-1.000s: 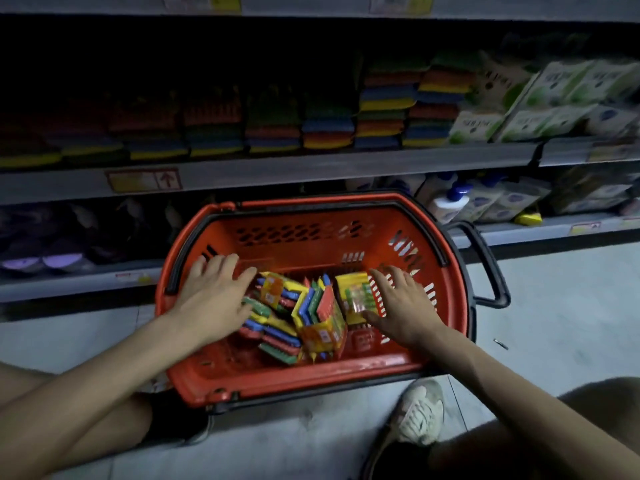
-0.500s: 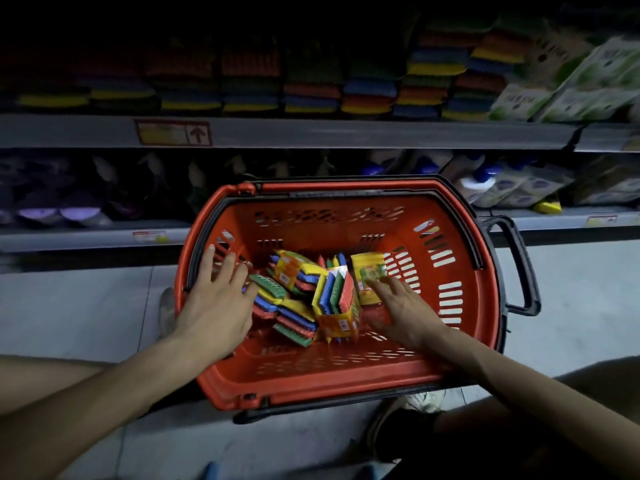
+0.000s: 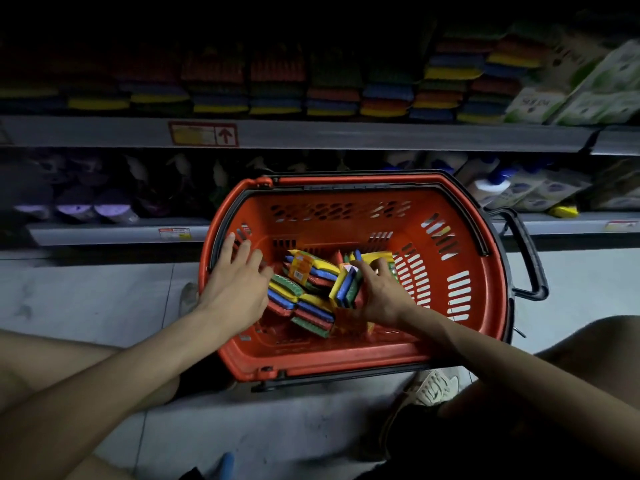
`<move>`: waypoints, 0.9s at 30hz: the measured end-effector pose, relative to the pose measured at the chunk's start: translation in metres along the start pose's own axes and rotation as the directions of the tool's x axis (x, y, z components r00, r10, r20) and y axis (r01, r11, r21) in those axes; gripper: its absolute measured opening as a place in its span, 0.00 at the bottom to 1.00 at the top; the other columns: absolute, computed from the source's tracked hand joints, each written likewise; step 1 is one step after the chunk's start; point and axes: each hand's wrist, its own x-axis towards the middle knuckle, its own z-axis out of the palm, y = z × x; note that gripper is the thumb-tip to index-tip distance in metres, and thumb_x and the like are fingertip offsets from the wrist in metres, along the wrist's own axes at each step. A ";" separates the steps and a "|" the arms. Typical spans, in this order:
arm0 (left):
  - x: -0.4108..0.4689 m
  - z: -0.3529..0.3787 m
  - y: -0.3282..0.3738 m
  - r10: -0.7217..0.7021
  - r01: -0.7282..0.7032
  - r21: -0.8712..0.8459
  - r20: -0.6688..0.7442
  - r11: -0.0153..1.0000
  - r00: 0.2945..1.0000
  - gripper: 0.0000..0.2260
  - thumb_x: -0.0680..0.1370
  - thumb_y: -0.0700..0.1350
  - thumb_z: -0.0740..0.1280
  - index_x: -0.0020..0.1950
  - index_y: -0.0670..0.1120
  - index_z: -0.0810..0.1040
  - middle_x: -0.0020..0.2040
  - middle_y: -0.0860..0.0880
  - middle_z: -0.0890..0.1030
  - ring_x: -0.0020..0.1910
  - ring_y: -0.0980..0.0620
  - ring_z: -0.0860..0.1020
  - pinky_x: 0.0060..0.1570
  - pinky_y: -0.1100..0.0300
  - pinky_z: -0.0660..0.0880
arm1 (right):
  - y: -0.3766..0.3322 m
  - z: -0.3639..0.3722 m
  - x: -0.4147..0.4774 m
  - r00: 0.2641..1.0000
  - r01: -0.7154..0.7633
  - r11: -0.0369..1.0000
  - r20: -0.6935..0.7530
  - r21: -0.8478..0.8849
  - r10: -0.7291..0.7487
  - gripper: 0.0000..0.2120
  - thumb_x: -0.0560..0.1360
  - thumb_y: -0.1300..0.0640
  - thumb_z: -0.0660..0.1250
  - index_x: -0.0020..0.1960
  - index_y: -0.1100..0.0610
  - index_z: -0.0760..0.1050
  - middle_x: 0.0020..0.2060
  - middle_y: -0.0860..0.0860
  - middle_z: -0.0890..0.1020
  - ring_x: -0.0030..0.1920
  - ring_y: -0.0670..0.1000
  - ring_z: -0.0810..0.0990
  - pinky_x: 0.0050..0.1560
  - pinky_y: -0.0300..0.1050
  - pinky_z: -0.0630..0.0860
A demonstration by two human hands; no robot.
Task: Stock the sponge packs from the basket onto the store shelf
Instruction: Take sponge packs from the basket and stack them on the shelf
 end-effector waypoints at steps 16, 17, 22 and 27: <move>0.025 -0.006 -0.004 0.000 -0.051 -0.280 -0.179 0.959 0.984 0.29 0.79 0.63 0.61 0.76 0.50 0.71 0.69 0.45 0.76 0.71 0.43 0.71 0.76 0.45 0.61 | 0.005 -0.074 -0.003 0.964 -0.114 0.769 -0.116 0.629 0.238 0.56 0.55 0.32 0.82 0.75 0.48 0.64 0.66 0.52 0.66 0.64 0.54 0.74 0.68 0.56 0.76; 0.025 -0.010 -0.002 -0.003 -0.063 -0.315 -0.203 0.947 0.979 0.33 0.78 0.67 0.59 0.78 0.50 0.67 0.71 0.46 0.75 0.71 0.44 0.71 0.76 0.46 0.62 | 0.002 -0.075 -0.002 0.967 -0.113 0.742 -0.098 0.660 0.235 0.57 0.53 0.30 0.81 0.75 0.48 0.64 0.66 0.52 0.67 0.64 0.54 0.75 0.67 0.57 0.76; 0.024 -0.032 0.009 0.033 -0.142 -0.432 -0.249 0.891 0.968 0.50 0.70 0.75 0.65 0.83 0.54 0.50 0.75 0.50 0.67 0.73 0.47 0.68 0.75 0.51 0.63 | -0.031 -0.072 0.005 0.985 -0.081 0.713 -0.052 0.696 0.163 0.53 0.55 0.33 0.82 0.74 0.47 0.66 0.65 0.52 0.73 0.63 0.52 0.77 0.67 0.52 0.77; 0.026 -0.040 0.015 -0.224 0.013 -0.894 -0.098 0.448 0.970 0.41 0.68 0.57 0.79 0.76 0.57 0.63 0.64 0.55 0.76 0.61 0.54 0.78 0.60 0.56 0.76 | -0.066 -0.073 0.011 0.987 -0.134 0.570 0.164 0.811 -0.001 0.30 0.77 0.32 0.65 0.68 0.52 0.77 0.53 0.53 0.84 0.53 0.48 0.84 0.58 0.49 0.81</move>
